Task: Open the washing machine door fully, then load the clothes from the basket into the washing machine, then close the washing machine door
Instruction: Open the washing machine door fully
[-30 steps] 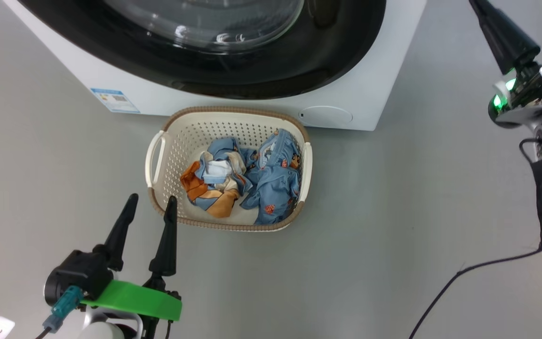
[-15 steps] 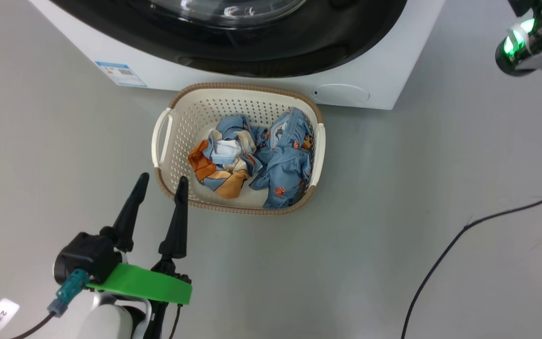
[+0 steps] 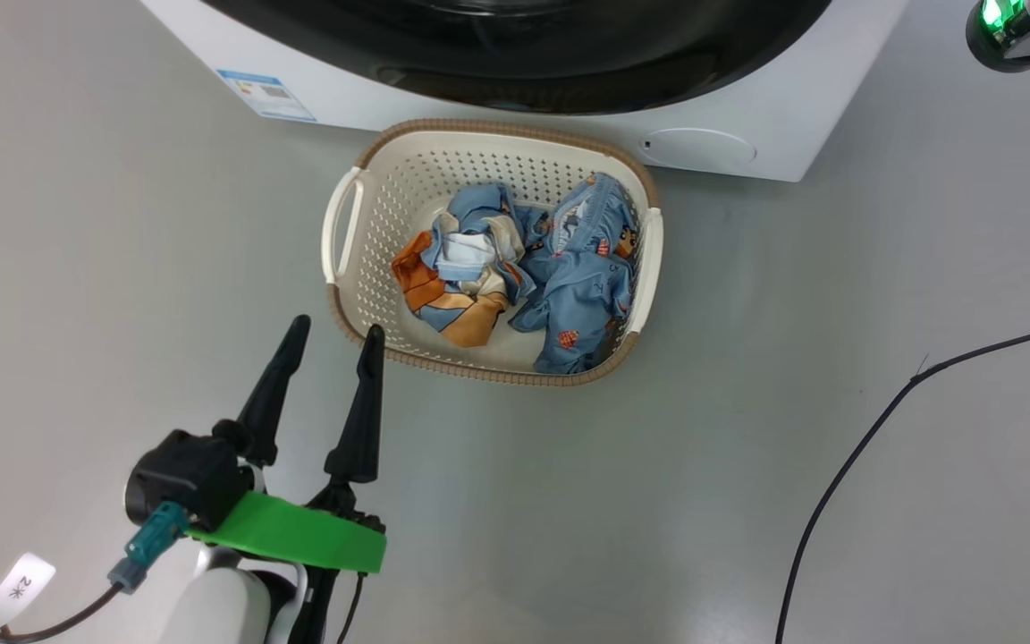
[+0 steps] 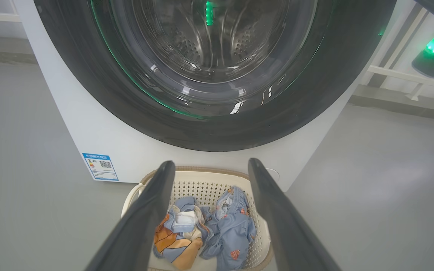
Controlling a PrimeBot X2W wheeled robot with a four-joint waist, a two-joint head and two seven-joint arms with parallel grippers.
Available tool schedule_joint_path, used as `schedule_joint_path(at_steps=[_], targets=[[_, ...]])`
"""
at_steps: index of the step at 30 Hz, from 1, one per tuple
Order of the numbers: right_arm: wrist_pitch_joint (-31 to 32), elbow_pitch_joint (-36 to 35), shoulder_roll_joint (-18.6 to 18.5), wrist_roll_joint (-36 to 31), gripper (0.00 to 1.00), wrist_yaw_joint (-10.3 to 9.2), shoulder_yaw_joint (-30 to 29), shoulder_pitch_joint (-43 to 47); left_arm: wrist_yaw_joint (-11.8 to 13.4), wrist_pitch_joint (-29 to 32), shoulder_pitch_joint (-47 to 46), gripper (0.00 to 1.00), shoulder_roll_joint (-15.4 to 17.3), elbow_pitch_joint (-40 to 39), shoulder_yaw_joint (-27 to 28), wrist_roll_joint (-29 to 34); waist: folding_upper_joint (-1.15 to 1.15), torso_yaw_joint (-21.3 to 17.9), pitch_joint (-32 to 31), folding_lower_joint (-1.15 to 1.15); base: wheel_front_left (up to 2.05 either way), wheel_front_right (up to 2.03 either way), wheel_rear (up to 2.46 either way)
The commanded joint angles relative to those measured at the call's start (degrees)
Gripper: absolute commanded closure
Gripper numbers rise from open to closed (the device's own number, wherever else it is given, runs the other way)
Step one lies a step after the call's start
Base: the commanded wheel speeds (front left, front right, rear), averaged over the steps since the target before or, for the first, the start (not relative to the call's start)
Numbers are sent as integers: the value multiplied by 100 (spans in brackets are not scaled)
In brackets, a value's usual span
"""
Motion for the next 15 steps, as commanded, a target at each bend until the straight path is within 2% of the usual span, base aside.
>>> schedule_joint_path(at_steps=[1,15], targets=[[36,-122,53,-91,100,8,36,-111,-14,-36,-103,0,85,-170,159,-54,0,62,35,0,0,0,0],[82,56,12,-338,100,8,84,-430,-14,-36,-82,0,85,-285,27,-131,0,276,200,0,0,0,0]])
